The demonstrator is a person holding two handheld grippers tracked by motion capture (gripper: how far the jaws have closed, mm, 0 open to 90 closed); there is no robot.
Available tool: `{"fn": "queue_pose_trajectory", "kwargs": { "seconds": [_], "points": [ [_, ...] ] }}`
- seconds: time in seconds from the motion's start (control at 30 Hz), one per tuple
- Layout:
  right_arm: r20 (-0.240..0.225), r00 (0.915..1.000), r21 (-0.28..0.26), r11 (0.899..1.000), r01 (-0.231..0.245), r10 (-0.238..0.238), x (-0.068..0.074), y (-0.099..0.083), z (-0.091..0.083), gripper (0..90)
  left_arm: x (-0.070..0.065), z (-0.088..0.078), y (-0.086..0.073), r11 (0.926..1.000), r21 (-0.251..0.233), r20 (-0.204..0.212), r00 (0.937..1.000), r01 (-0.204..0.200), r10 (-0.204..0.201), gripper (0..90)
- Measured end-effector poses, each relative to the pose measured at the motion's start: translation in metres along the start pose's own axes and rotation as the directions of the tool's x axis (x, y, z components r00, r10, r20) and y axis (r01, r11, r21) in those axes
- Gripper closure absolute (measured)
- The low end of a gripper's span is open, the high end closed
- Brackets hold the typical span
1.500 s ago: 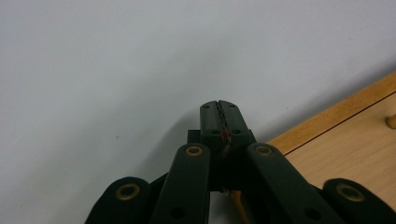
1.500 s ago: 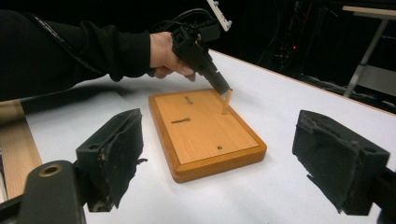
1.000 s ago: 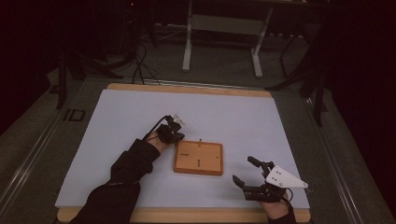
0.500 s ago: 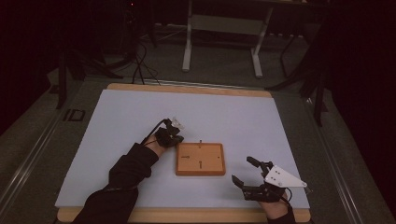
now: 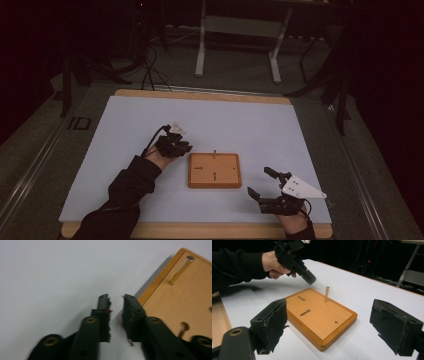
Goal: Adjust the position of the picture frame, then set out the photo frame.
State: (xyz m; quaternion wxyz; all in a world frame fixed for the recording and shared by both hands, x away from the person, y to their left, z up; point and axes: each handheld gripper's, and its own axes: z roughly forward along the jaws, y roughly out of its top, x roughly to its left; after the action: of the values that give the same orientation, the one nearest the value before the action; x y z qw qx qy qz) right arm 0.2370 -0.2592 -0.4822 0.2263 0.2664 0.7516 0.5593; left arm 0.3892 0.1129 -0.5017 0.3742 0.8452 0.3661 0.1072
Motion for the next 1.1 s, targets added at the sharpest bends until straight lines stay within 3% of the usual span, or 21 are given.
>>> {"fn": "queue_pose_trajectory", "kwargs": {
  "seconds": [0.27, 0.3, 0.43, 0.5, 0.6, 0.77, 0.87, 1.0, 1.1],
  "points": [
    [-0.029, 0.9993, -0.001, 1.0, -0.024, 0.024, -0.002, 0.0, 0.001, 12.1, -0.005, -0.014, -0.001, 0.9995, -0.015, 0.027, 0.9993, 0.026, -0.026, 49.2],
    [0.005, 0.9997, 0.005, 1.0, -0.024, 0.024, -0.003, -0.001, 0.002, 12.3, -0.011, -0.016, -0.002, 0.9999, -0.012, 0.049, 0.9988, 0.0, 0.001, 43.6],
    [0.05, 0.9987, 0.029, 1.0, 0.008, -0.009, -0.003, -0.003, 0.006, 13.7, -0.022, -0.018, -0.002, 0.9996, -0.023, 0.067, 0.9976, -0.018, 0.02, 35.2],
    [0.066, 0.9974, 0.05, 0.998, 0.024, -0.028, -0.004, -0.004, 0.007, 16.2, -0.025, -0.019, -0.003, 0.9993, -0.035, 0.087, 0.9961, -0.011, 0.014, 33.8],
    [0.064, 0.9973, 0.058, 0.998, 0.033, -0.036, -0.005, -0.005, 0.009, 19.4, -0.034, -0.021, -0.004, 0.997, -0.071, 0.112, 0.993, -0.03, 0.038, 32.9],
    [0.073, 0.9962, 0.062, 0.997, 0.043, -0.048, -0.006, -0.006, 0.009, 21.4, -0.041, -0.02, -0.004, 0.9941, -0.096, 0.105, 0.9926, -0.051, 0.061, 33.0],
    [0.063, 0.997, 0.067, 0.997, 0.041, -0.045, -0.008, -0.004, 0.009, 21.4, -0.049, -0.014, -0.001, 0.9891, -0.136, 0.119, 0.9903, -0.056, 0.072, 33.0],
    [0.022, 0.9997, 0.061, 0.998, 0.011, -0.012, -0.009, -0.003, 0.007, 17.1, -0.055, -0.007, 0.001, 0.9887, -0.132, 0.113, 0.9899, -0.07, 0.086, 34.3],
    [0.036, 0.9993, 0.027, 1.0, 0.011, -0.012, -0.01, -0.002, 0.004, 13.8, -0.059, -0.001, 0.003, 0.9895, -0.127, 0.125, 0.9884, -0.07, 0.086, 36.1]
  ]
}}
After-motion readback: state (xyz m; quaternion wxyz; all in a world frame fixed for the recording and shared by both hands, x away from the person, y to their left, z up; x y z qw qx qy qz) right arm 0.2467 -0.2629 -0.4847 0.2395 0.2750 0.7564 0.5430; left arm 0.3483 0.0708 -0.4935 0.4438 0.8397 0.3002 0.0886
